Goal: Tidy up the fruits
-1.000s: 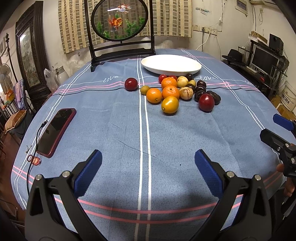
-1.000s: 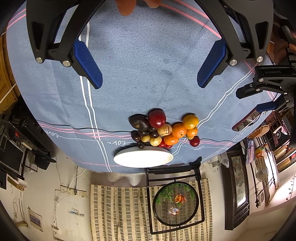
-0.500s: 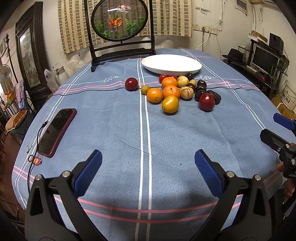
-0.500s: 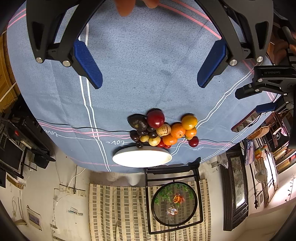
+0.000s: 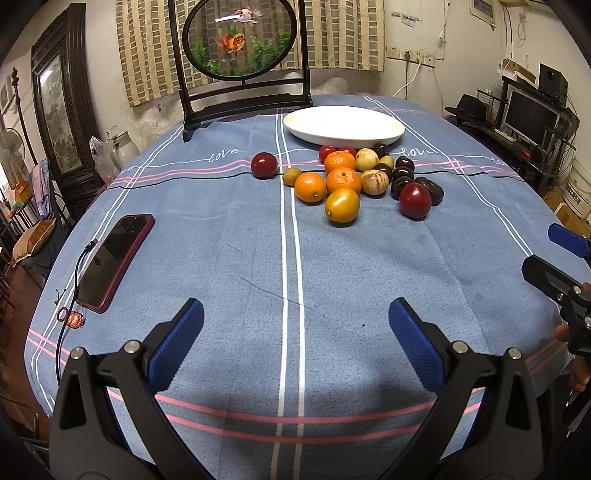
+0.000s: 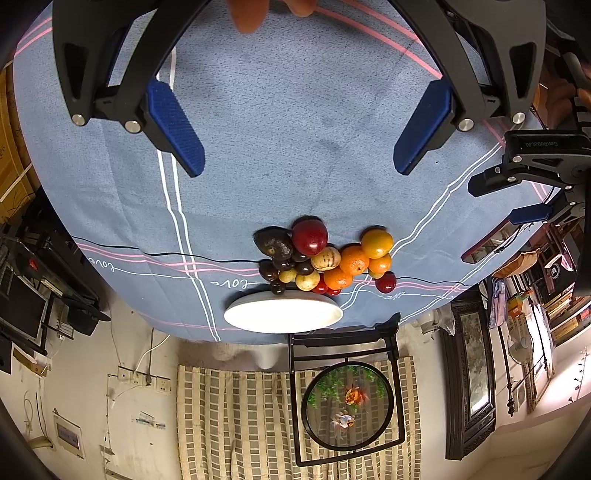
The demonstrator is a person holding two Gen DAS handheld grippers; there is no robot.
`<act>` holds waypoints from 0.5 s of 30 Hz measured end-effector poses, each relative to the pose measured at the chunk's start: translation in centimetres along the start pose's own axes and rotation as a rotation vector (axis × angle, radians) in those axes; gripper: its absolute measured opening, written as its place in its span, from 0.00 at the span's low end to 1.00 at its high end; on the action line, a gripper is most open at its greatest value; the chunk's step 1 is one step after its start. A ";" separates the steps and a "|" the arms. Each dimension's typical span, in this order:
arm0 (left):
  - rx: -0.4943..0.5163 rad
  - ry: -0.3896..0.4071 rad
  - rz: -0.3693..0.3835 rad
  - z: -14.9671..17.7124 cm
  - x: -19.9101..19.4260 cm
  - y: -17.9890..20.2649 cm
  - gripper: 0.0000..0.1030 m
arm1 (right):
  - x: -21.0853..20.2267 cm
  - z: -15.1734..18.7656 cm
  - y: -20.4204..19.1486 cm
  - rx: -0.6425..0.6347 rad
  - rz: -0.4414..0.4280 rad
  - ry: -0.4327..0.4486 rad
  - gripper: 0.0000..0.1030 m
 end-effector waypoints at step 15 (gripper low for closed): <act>-0.001 -0.005 -0.002 0.1 0.1 -0.2 0.98 | 0.0 -0.1 -0.2 0.001 0.000 -0.001 0.99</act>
Point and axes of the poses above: each gripper's, at about its wrist camera, not at the fingertips, and x roughly the way its jaws point, y to its right, z to its underside, the point moved 6 cm from there along x, roughly the way its jaws point, and after that the axes turned 8 degrees about z, right-handed, at the moved point
